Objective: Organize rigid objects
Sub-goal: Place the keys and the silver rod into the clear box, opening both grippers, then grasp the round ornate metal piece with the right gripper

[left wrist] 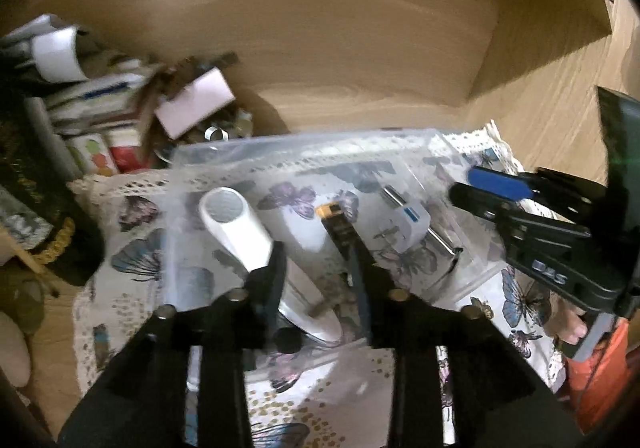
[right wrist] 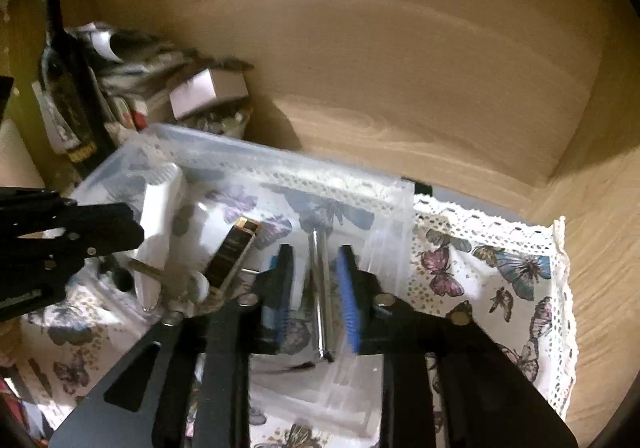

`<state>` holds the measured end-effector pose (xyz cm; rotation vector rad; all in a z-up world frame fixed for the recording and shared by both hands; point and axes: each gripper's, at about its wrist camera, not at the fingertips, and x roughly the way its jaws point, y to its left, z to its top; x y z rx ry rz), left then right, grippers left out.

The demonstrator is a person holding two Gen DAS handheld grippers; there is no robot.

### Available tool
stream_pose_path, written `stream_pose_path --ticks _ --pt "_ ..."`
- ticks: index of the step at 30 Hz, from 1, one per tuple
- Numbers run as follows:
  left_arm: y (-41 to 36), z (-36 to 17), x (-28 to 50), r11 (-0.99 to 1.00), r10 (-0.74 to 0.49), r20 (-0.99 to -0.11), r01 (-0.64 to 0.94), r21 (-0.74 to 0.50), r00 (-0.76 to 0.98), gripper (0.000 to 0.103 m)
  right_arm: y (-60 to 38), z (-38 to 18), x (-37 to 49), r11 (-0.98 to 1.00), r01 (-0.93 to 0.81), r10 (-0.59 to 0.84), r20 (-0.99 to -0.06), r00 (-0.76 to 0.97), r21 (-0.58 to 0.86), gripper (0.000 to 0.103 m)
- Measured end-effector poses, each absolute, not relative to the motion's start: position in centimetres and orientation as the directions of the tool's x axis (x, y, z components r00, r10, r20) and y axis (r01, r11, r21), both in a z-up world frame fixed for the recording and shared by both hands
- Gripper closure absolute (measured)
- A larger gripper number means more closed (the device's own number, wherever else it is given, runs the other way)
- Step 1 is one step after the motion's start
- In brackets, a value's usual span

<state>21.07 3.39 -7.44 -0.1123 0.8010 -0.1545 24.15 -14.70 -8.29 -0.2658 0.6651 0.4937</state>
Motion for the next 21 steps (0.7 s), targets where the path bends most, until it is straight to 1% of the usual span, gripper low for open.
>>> stream_pose_path --ticks 3,4,5,6,8,9,11,12,14,17,21 --pt "3.9 -6.6 19.7 0.987 -0.156 -0.691 0.079 -0.142 0.706 0.059 -15.3 -7.3 22.4 0.844 -0.53 0.376 -0.618 0.69 -0.078 0.071" --pt "4.1 -6.4 19.3 0.987 -0.152 -0.688 0.074 -0.142 0.71 0.052 -15.6 -7.0 21.6 0.842 -0.534 0.385 -0.608 0.695 -0.077 0.066" --pt "4.2 -6.1 18.6 0.988 -0.142 -0.678 0.065 -0.137 0.721 0.048 -15.9 -6.8 20.9 0.84 -0.537 0.392 -0.598 0.699 -0.077 0.06" --pt "4.3 -5.9 18.0 0.99 -0.129 -0.672 0.058 -0.128 0.729 0.046 -15.9 -6.8 20.4 0.839 -0.538 0.395 -0.593 0.702 -0.078 0.06" --pt "4.1 -5.6 17.1 0.994 -0.102 -0.664 0.044 -0.103 0.741 0.038 -16.3 -6.7 19.1 0.836 -0.543 0.403 -0.585 0.704 -0.078 0.06" --pt "4.0 -5.5 16.5 0.994 -0.096 -0.66 0.042 -0.098 0.745 0.036 -16.5 -6.8 18.3 0.836 -0.544 0.408 -0.582 0.704 -0.072 0.06" --pt "3.7 -5.5 15.3 0.995 -0.087 -0.654 0.038 -0.089 0.751 0.026 -17.2 -7.0 17.0 0.837 -0.545 0.417 -0.579 0.701 -0.057 0.06" --pt "3.5 -5.6 14.6 0.995 -0.088 -0.651 0.041 -0.087 0.754 0.024 -17.4 -7.3 16.4 0.839 -0.542 0.418 -0.578 0.701 -0.052 0.06" --pt "3.2 -5.9 13.4 0.995 -0.089 -0.65 0.045 -0.085 0.755 0.015 -18.0 -8.0 15.0 0.846 -0.531 0.415 -0.577 0.704 -0.04 0.06" --pt "2.7 -6.6 11.5 0.995 -0.091 -0.658 0.047 -0.084 0.748 0.012 -18.7 -9.4 13.1 0.852 -0.523 0.418 -0.59 0.691 -0.009 0.06" --pt "1.7 -8.4 9.4 0.994 -0.104 -0.69 0.059 -0.088 0.717 0.01 -18.9 -11.4 10.7 0.855 -0.518 0.426 -0.609 0.669 0.029 0.06"
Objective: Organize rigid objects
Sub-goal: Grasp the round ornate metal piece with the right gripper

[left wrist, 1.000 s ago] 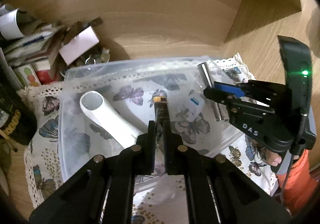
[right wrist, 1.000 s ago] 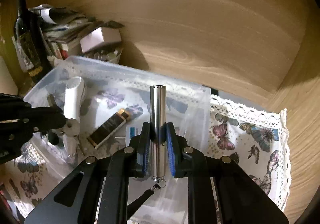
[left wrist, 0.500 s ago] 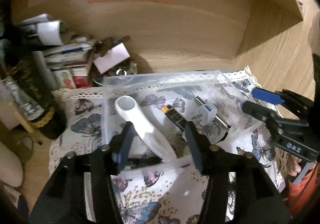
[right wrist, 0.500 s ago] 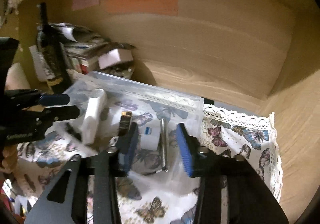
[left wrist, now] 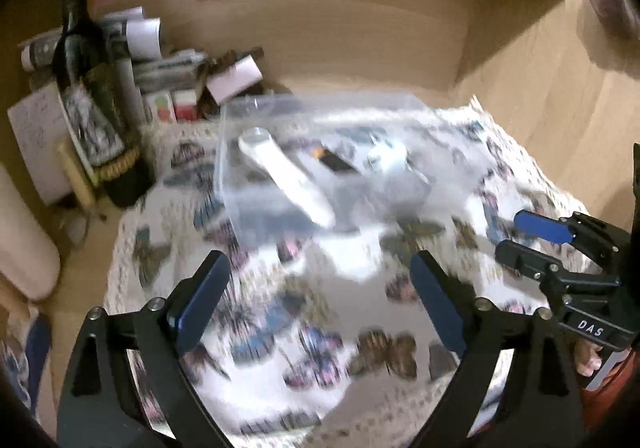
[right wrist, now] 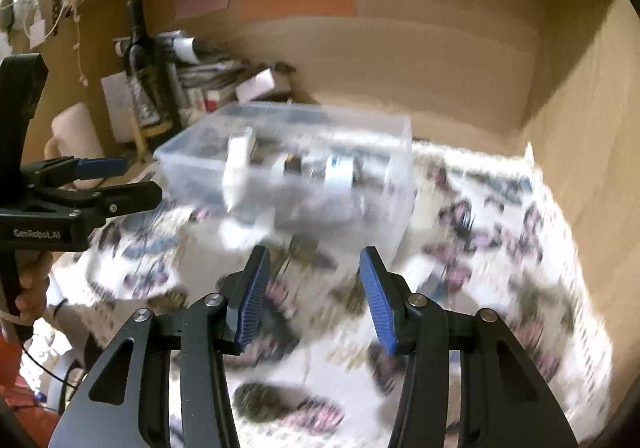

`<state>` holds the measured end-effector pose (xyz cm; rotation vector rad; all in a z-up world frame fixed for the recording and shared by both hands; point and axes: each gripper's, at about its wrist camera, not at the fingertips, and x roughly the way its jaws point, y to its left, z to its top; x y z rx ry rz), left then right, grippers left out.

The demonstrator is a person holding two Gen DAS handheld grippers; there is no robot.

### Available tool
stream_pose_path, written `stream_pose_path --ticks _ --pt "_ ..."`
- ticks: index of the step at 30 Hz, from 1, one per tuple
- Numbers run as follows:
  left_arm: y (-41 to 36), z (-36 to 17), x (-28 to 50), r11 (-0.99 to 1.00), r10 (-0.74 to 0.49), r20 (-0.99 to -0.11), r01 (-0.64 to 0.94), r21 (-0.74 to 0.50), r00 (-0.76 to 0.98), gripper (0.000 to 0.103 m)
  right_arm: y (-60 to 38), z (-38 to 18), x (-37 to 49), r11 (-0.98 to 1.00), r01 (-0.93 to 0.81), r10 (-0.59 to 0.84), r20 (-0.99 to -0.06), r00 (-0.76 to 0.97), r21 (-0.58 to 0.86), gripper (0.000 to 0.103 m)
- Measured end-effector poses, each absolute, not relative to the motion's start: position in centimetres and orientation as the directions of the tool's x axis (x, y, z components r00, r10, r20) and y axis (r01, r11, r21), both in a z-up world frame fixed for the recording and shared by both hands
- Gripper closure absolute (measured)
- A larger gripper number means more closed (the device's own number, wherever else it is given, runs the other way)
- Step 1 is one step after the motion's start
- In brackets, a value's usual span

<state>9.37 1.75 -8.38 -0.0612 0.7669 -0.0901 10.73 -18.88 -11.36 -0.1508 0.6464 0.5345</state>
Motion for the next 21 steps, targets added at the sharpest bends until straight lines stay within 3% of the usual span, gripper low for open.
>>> stream_pose_path --ticks 10,13,21 --pt "-1.7 -12.2 6.0 0.99 -0.14 -0.746 0.111 -0.089 0.651 0.01 -18.8 -15.7 6.7 0.838 -0.543 0.434 -0.674 0.598 0.058 0.06" --pt "-3.0 -12.5 6.3 0.987 -0.153 -0.751 0.136 -0.084 0.642 0.01 -18.9 -16.5 6.4 0.837 -0.545 0.425 -0.686 0.59 0.05 0.075" --pt "-7.2 -13.7 10.9 0.966 -0.23 -0.802 0.226 -0.122 0.551 0.011 -22.2 -15.1 7.4 0.879 -0.472 0.402 -0.641 0.654 0.069 0.075"
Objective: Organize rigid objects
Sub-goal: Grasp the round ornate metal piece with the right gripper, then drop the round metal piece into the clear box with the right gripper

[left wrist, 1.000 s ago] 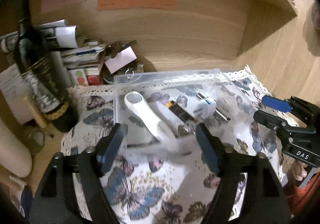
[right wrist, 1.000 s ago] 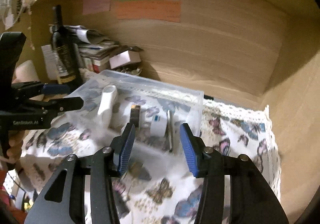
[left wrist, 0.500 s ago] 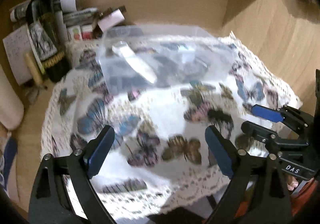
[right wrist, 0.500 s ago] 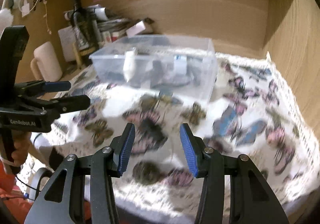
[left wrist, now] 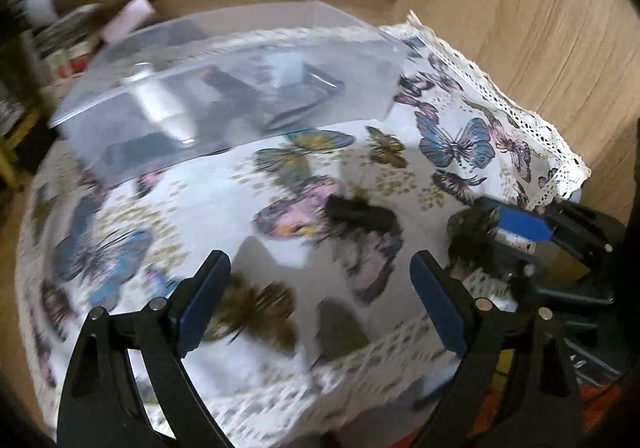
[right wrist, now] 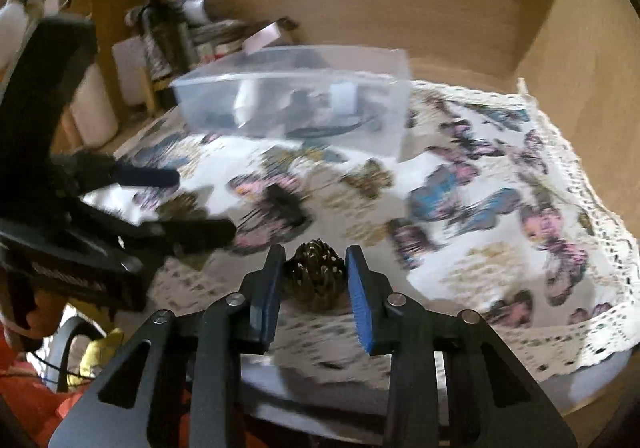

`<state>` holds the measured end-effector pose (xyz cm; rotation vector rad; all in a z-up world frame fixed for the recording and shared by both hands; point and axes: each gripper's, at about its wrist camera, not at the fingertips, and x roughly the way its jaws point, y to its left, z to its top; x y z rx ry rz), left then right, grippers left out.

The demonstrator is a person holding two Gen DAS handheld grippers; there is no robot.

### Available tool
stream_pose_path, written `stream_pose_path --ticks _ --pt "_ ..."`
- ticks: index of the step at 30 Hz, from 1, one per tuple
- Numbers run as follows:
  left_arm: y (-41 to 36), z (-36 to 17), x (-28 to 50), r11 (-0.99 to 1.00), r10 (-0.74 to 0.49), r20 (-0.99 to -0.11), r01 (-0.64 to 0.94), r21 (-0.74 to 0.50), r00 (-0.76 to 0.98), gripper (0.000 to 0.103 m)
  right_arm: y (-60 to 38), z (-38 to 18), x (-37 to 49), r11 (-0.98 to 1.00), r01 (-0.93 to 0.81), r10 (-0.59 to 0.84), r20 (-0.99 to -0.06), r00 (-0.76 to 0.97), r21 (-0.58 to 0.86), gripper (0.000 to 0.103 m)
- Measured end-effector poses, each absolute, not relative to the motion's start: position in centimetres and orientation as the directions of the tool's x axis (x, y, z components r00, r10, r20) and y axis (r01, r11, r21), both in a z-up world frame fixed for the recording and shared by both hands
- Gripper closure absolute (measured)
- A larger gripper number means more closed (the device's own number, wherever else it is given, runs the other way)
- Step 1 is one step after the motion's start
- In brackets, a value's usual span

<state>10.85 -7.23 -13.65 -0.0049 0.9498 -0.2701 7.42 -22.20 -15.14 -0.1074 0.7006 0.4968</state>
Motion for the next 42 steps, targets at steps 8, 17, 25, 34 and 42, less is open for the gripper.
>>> stream_pose_path --ticks 8,17,25,34,42 --pt "-10.6 -14.2 12.9 0.958 -0.197 -0.809 0.286 -0.038 0.553 0.059 -25.0 -14.1 9.6 0.909 -0.407 0.369 -0.623 0.69 0.088 0.075" --pt "-8.5 -11.8 12.3 0.965 -0.199 -0.754 0.26 -0.039 0.626 0.059 -24.4 -11.9 11.1 0.896 -0.437 0.399 -0.568 0.72 0.076 0.075" --pt "-5.1 -8.0 11.8 0.98 -0.175 -0.661 0.194 -0.045 0.73 0.059 -22.2 -8.6 12.8 0.889 -0.457 0.41 -0.498 0.764 0.032 0.075" --pt "-1.2 -3.8 13.0 0.989 -0.147 -0.564 0.12 -0.085 0.812 0.059 -20.0 -4.5 14.6 0.877 -0.48 0.442 -0.413 0.797 0.012 0.075" --pt "0.8 -2.8 15.1 0.99 -0.136 -0.546 0.088 -0.113 0.827 0.059 -17.7 -3.3 17.0 0.872 -0.489 0.441 -0.398 0.804 -0.023 0.075"
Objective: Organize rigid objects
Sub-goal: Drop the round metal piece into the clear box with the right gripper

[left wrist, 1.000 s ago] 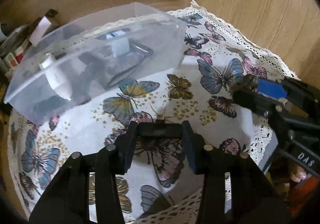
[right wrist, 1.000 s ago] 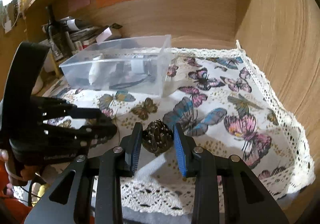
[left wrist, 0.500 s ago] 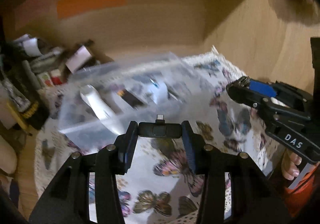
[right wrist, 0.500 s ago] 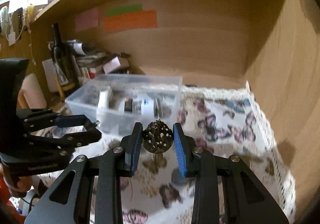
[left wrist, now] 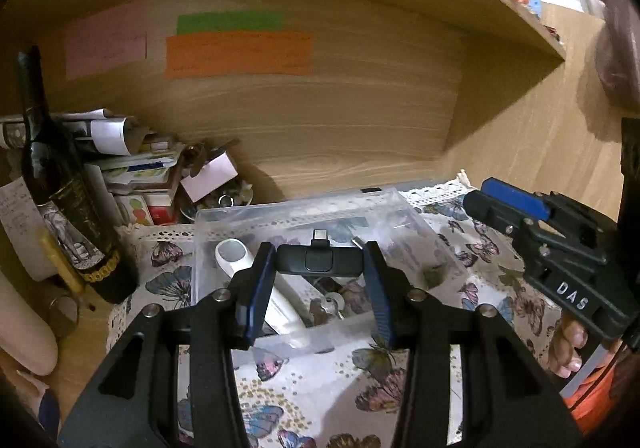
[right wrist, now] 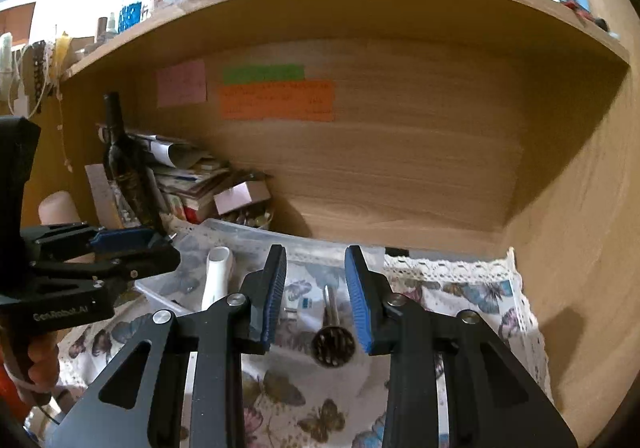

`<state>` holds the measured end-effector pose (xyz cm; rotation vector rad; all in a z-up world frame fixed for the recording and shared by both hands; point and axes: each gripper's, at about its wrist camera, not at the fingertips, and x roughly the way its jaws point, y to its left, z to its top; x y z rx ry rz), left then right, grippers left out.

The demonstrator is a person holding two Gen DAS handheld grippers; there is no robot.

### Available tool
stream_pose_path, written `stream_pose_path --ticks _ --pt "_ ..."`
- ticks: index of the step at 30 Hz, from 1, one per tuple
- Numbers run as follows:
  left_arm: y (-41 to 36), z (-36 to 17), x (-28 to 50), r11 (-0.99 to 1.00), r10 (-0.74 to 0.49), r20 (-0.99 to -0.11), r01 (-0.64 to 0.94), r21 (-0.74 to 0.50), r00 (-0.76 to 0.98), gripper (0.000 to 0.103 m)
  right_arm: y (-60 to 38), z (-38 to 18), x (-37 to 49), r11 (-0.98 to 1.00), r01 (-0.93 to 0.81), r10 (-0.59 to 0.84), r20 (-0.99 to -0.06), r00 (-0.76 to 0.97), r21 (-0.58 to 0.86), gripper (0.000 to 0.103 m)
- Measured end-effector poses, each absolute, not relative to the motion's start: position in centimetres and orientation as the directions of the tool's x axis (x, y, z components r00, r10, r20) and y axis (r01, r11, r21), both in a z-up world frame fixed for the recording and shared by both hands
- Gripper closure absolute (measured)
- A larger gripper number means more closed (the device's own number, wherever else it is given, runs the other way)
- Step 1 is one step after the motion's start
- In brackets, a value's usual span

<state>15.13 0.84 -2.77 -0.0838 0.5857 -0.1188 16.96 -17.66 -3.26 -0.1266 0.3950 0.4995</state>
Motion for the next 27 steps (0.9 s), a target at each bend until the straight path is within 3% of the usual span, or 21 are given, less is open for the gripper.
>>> stream_pose_path --ticks 11,13,15,21,27 --pt "1.2 -8.2 19.5 0.988 -0.144 -0.676 0.069 -0.136 0.722 0.059 -17.5 -6.1 19.2 0.874 -0.486 0.418 -0.513 0.75 0.001 0.075" --pt "1.1 -8.7 19.7 0.987 -0.152 -0.687 0.07 -0.146 0.711 0.054 -17.6 -6.4 19.2 0.874 -0.487 0.415 -0.523 0.745 0.0 0.075" --pt "1.2 -8.6 19.3 0.987 -0.144 -0.679 0.06 -0.146 0.72 0.046 -17.7 -6.6 19.2 0.873 -0.488 0.415 -0.53 0.74 0.003 0.075" --pt "1.6 -6.7 17.6 0.989 -0.128 -0.63 0.047 -0.143 0.766 0.043 -17.7 -5.9 18.6 0.872 -0.489 0.421 -0.512 0.748 0.002 0.068" --pt "1.9 -3.7 13.8 0.992 -0.086 -0.528 0.026 -0.12 0.845 0.03 -17.8 -3.8 16.2 0.868 -0.496 0.438 -0.437 0.785 -0.02 0.047"
